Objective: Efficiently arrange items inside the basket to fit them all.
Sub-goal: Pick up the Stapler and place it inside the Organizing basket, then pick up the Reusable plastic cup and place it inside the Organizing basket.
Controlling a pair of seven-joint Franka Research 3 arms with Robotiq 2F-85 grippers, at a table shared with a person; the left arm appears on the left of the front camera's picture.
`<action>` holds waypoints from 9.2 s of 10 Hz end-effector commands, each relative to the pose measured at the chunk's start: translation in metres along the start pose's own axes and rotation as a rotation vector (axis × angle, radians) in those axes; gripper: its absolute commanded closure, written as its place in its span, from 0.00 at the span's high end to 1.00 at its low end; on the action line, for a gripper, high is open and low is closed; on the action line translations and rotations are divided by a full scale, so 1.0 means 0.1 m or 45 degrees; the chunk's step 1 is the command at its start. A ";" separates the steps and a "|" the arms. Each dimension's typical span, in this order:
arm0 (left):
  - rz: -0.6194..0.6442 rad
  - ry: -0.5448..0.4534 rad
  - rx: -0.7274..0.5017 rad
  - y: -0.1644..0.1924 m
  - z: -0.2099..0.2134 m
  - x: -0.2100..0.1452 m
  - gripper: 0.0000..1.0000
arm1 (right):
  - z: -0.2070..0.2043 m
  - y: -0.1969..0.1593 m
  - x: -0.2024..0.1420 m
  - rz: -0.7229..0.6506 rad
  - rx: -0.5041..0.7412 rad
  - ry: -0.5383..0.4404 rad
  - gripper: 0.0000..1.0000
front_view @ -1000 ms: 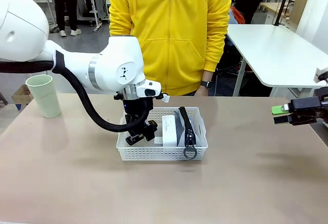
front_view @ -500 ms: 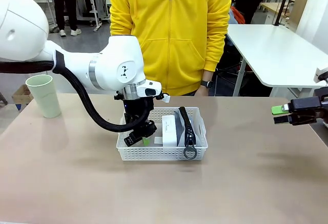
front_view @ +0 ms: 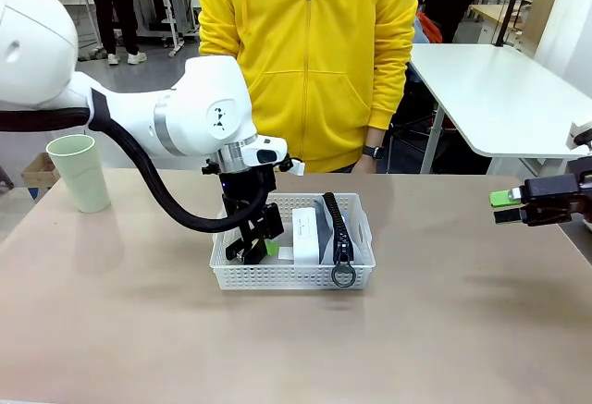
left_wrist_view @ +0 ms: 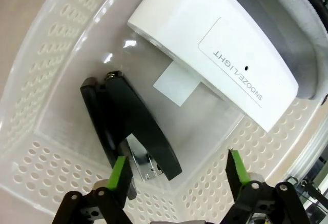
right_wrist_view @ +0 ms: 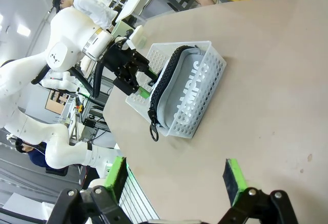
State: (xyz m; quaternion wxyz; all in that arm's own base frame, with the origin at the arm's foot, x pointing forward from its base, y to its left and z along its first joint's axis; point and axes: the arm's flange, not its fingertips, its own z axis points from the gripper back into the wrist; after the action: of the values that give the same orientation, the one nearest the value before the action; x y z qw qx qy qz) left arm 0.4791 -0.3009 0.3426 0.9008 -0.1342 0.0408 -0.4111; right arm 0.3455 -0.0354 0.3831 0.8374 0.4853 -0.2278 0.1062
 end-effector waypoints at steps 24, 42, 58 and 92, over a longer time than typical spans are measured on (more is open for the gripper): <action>0.603 -1.347 -0.845 1.19 1.17 -4.54 1.00 | 0.01 0.03 0.01 -0.020 -0.006 0.005 1.00; 0.613 -1.225 -0.836 1.48 1.19 -4.08 1.00 | 0.01 0.03 0.01 -0.020 -0.006 0.005 1.00; 0.632 -1.285 0.027 2.12 1.14 -4.37 1.00 | 0.01 0.03 0.01 -0.020 -0.006 0.005 1.00; -0.281 -1.642 0.417 3.67 0.02 -3.57 1.00 | 0.01 0.03 0.01 -0.020 -0.006 0.005 1.00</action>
State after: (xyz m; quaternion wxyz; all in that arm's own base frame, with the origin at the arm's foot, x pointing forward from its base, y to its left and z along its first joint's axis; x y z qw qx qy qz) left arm 0.5102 0.1989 0.2330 0.7238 -0.2198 -0.5608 -0.3366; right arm 0.3453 -0.0361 0.3830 0.8381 0.4843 -0.2280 0.1054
